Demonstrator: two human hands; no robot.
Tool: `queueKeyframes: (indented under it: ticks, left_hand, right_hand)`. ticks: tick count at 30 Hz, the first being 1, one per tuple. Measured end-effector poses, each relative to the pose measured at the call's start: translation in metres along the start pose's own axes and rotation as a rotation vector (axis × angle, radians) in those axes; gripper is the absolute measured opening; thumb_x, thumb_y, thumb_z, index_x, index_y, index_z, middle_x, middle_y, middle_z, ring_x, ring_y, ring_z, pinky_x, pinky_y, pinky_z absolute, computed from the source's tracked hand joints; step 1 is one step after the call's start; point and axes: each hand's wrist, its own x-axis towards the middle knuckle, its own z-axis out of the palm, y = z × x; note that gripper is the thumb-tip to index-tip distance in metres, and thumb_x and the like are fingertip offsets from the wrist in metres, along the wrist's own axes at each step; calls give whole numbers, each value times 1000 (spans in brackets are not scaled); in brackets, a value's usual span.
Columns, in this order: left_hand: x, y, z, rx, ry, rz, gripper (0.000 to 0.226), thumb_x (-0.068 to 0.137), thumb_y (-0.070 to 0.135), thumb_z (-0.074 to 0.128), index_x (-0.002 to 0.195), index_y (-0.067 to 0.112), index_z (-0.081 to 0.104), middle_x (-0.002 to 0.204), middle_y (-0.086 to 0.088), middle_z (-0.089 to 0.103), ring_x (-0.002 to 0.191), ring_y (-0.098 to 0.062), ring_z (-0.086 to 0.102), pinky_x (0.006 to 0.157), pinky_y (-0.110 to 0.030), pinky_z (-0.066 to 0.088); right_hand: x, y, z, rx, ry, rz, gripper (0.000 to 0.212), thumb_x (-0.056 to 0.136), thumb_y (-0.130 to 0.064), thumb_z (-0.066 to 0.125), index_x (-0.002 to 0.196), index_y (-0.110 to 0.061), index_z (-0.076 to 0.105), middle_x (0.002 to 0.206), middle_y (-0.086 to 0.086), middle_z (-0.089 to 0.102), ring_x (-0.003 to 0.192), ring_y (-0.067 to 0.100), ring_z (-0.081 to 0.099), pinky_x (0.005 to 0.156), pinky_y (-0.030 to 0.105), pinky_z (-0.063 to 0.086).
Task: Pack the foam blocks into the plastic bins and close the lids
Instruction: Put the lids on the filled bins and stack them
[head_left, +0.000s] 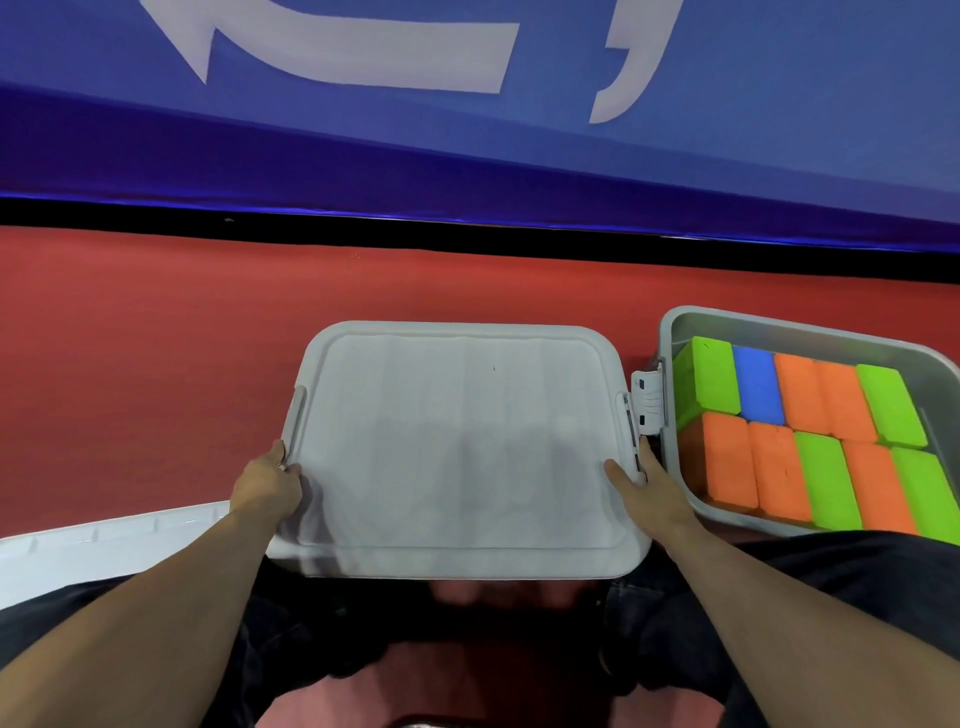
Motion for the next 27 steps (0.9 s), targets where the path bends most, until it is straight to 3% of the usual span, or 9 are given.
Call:
queueKeyframes:
  ticks: [6,10,16,20,22,24,27]
  left_hand:
    - [0,-1,-1,22,2,8,31,101,11,51,131,6,55,121,-28,60,110,-48,57,90,-46,46]
    - [-1,0,-2,37,-1,5,34,102,13,50,135,6,54,124,-29,59,113,-49,57,91,-46,45]
    - [-7,1,-3,-69,-26,-32,51,101,14,53,152,14,45,141,-24,54,126,-47,51,104,-46,42]
    - [-15,2,-9,-181,-79,-62,63,98,15,62,156,12,37,152,-19,47,136,-41,47,114,-43,37]
    - [-21,2,-11,-244,-117,-114,64,94,19,69,151,6,43,148,-20,50,131,-41,52,112,-45,41]
    - [-21,-6,-11,-324,-189,-225,71,82,30,83,138,0,52,134,-22,59,117,-42,60,98,-46,52]
    - [16,-50,18,-418,-366,-422,120,31,62,97,126,0,58,119,-26,66,97,-49,69,85,-58,57]
  right_hand:
    - [4,3,-1,-137,-25,-1,81,100,-47,57,162,-32,7,152,5,48,141,27,43,109,33,35]
    - [15,16,0,-285,-99,-21,100,84,-79,46,162,-36,-1,149,4,48,133,24,50,111,40,42]
    - [12,11,3,-273,-92,-14,98,90,-64,58,162,-32,0,151,5,45,134,25,49,111,37,40]
    - [18,18,2,-207,-126,36,139,55,-83,74,159,-41,-9,158,2,38,138,22,44,116,42,38]
    - [17,18,5,-224,-132,99,147,50,-80,80,156,-45,-17,160,4,33,140,27,42,115,46,39]
    - [11,16,10,-212,-119,165,143,63,-64,86,155,-41,-21,160,6,32,138,33,43,110,50,43]
    - [7,13,20,-120,-81,390,140,66,-52,90,159,-18,-10,156,12,34,135,41,44,95,60,50]
